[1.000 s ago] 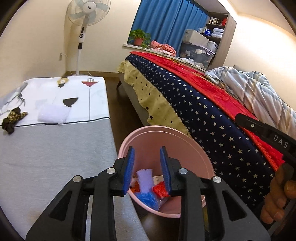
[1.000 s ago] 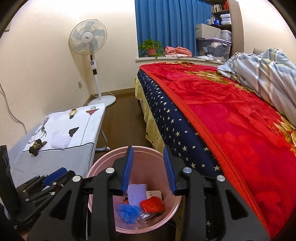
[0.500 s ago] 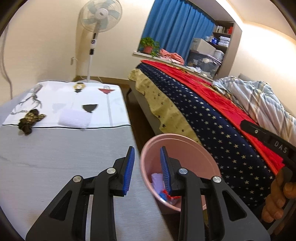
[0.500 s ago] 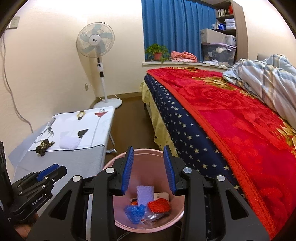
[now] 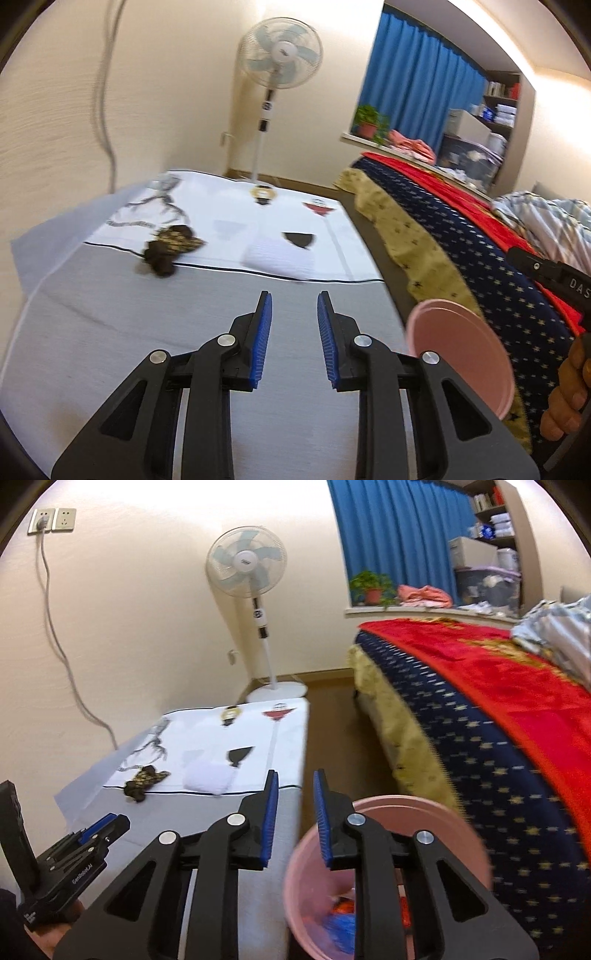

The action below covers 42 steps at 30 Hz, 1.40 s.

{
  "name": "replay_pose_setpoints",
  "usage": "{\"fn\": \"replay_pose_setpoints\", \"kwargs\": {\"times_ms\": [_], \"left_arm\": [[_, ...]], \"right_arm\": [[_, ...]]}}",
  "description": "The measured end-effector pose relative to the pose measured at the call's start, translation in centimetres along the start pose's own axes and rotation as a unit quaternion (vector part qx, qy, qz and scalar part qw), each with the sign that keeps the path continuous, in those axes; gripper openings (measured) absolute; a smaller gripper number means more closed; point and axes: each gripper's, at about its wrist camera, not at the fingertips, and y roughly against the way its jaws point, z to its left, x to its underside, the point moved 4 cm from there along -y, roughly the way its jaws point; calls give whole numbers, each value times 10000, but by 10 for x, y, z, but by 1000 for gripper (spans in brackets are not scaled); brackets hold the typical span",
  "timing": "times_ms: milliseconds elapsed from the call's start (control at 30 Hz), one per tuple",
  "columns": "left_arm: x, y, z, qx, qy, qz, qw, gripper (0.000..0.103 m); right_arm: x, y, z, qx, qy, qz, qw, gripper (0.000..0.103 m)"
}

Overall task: Collect trash
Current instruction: 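Move both open grippers back toward the black-gold cloth and white foam net, then grasp the black-gold cloth with the left gripper while the right gripper grasps the white foam net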

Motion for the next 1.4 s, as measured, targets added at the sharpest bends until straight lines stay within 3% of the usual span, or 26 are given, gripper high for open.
{"fn": "replay_pose_setpoints", "kwargs": {"times_ms": [367, 633, 933, 1200, 1400], "left_arm": [[-6, -19, 55, -706, 56, -66, 9975, 25], [-18, -42, 89, -1073, 215, -41, 9940, 25], [-29, -76, 117, -1228, 560, 153, 9907, 26], [-35, -107, 139, -1361, 905, 456, 9855, 41], [-36, -125, 147, -1319, 1068, 693, 9830, 42]], "right_arm": [[8, -87, 47, -657, -211, 280, 9972, 17], [17, -145, 60, -877, -584, 608, 9926, 17], [30, -195, 73, -1035, -758, 1069, 9860, 22], [44, -225, 77, -1089, -885, 1572, 9775, 32], [50, -235, 86, -1099, -734, 1816, 9745, 31]]}}
